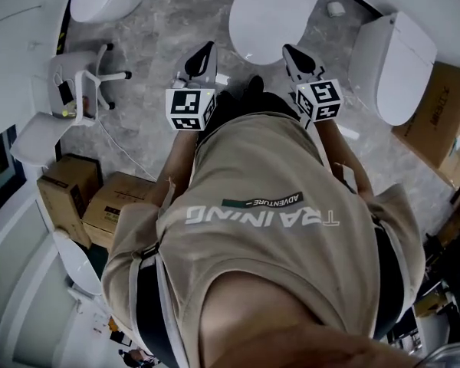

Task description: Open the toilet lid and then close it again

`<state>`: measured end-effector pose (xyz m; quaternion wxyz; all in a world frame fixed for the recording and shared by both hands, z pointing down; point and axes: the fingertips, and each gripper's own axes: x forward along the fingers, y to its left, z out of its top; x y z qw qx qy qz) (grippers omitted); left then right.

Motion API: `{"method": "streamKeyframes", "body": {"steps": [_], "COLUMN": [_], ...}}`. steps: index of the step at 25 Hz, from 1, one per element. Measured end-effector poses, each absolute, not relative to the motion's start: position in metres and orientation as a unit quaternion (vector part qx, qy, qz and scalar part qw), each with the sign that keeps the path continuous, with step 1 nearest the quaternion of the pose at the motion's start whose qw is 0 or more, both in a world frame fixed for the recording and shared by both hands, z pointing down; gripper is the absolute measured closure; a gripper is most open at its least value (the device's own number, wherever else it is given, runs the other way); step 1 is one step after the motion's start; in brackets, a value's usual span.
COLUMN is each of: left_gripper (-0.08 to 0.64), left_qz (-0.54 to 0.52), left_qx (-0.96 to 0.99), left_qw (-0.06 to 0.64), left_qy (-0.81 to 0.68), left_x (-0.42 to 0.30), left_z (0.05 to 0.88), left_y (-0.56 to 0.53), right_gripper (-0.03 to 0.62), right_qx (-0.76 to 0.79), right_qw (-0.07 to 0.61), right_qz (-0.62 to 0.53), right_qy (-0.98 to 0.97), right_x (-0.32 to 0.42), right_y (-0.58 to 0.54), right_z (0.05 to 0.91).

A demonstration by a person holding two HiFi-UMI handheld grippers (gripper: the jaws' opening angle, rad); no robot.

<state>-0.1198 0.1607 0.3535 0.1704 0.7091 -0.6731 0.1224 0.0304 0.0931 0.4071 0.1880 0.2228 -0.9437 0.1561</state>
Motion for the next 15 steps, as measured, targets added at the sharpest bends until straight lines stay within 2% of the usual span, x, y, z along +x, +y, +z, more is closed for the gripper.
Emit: {"method": "streamKeyframes", "body": {"steps": [7,15], "left_gripper": [0.555,0.555], "left_qz": [0.142,0.150], "left_qx": [0.755,0.812], "left_qw": [0.180,0.146], "left_qy": [-0.614,-0.545], "left_x": [-0.129,-0.142], "left_z": [0.365,0.372], "left_y": [0.125,0.070], "right_gripper": [0.578,0.578], "right_qx": [0.290,0.387], "right_qw": [0.196,0.178], "right_qz": [0.192,0.200], "right_qy": [-0.917,-0.882], "right_x": [0.040,0.029], "right_y": [0.091,0.070], "right_z": [0.415,0.404]}}
